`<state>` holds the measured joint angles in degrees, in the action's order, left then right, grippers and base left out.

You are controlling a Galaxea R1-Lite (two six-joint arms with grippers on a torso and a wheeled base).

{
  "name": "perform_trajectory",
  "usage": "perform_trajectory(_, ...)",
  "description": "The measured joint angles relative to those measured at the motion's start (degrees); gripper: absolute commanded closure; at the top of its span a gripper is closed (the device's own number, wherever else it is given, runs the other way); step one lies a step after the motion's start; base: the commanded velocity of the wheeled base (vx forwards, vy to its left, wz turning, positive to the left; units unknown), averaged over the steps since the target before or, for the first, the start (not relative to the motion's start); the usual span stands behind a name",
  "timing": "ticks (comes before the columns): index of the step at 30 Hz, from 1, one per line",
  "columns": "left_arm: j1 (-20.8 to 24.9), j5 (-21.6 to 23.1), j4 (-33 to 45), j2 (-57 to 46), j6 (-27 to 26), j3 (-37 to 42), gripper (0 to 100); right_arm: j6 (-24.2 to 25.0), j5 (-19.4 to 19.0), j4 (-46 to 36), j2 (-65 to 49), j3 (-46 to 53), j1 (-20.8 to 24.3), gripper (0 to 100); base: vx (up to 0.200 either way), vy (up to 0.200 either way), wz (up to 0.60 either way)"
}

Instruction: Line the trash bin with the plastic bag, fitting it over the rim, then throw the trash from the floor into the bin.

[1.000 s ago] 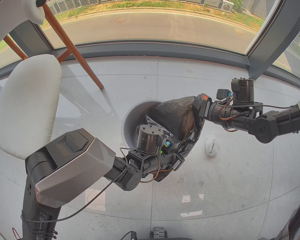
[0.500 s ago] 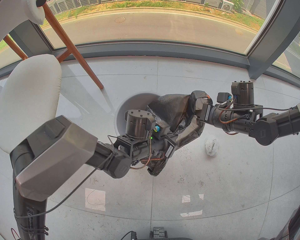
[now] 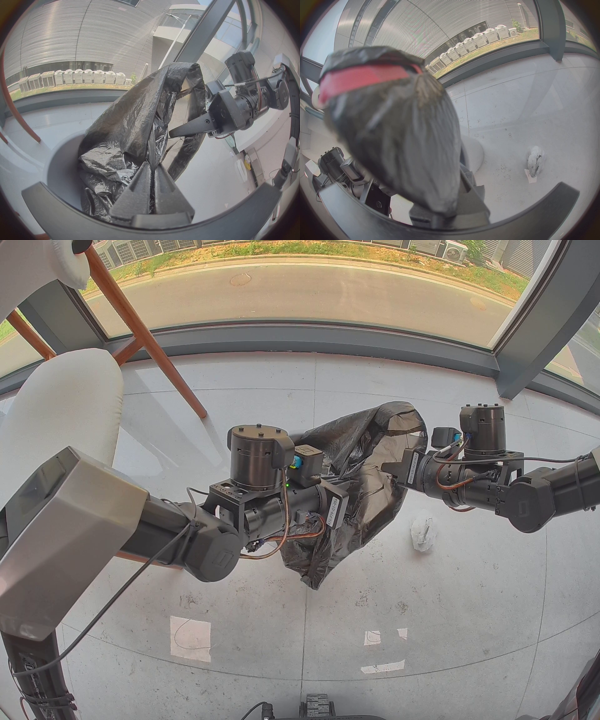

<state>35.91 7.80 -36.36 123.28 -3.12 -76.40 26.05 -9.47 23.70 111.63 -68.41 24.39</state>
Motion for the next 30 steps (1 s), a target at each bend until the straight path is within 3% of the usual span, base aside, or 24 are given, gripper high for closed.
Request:
perform_trajectory(9, -5.57, 0.45, 2.45, -2.36, 7.90, 0.11, 100, -1.62, -0.18, 0.99, 0.17, -0.63, -0.98, 100, 0.000, 0.000, 0.00)
perform_trajectory(19, -8.02, 1.72, 8.09, -7.74, 28.66, -1.27, 100, -3.74, -0.95, 4.44, 3.34, -3.83, -2.97, 100, 0.000, 0.000, 0.00)
perform_trajectory(30, -8.17, 3.35, 10.15, -9.39, 34.68, -4.24, 100, -3.86, -4.51, 1.80, 10.14, -18.60, -3.21, 100, 0.000, 0.000, 0.00)
